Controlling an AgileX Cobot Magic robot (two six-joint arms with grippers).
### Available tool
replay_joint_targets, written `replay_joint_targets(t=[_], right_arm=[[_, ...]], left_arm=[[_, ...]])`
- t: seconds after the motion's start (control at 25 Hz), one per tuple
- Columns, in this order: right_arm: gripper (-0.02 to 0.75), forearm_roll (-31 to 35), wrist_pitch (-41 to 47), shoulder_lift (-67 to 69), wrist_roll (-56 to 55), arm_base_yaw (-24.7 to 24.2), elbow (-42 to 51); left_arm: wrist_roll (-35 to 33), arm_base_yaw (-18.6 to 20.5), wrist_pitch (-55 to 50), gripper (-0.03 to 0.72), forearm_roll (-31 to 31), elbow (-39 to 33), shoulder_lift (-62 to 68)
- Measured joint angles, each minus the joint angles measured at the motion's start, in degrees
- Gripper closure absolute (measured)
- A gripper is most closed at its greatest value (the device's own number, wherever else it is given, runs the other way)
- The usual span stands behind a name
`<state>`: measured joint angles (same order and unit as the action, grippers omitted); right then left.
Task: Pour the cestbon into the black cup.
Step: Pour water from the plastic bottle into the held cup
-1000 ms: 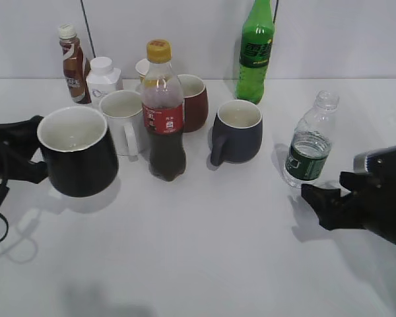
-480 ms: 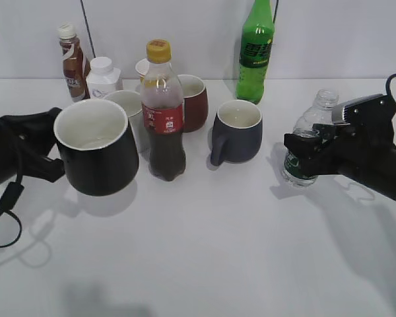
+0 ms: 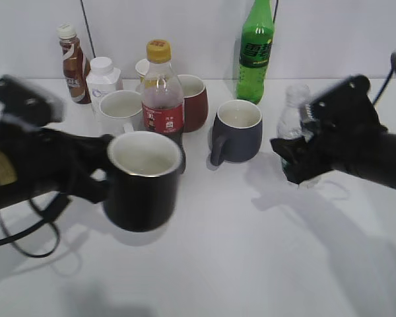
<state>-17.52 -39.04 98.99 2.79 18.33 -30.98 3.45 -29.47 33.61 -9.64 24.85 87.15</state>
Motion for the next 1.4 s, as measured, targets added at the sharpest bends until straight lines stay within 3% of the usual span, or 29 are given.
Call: replay_joint_targets(t=[0.24,0.52,0.76,0.96,1.4], right_arm=[[0.244,19.5,13.0,-11.5,26.8,12.5,-1.3],[0.244,35.5,16.1,-13.2,57.8,19.7,-3.9],[0.244,38.0,13.6,-13.2,74.9,22.5,-4.1],[0.244,39.4,6.5,-13.2,86.2,22.6,-4.1],[0.244,40.1,1.2,-13.2,100.6,22.6,-4.1]], left_arm=[[0.0,-8.3,-12.4,0.634,1.1,8.0,-0.2],[0.0,-9.8,-21.4,0.634,1.2,14.5,-0.2],[0.0,-11.1,-24.2,0.634,0.9,16.0,-0.2],[0.1,-11.8,-25.1,0.634,0.9,16.1,-0.2],[0.1,-11.8,-25.0,0.634,0.9,16.1,-0.2]])
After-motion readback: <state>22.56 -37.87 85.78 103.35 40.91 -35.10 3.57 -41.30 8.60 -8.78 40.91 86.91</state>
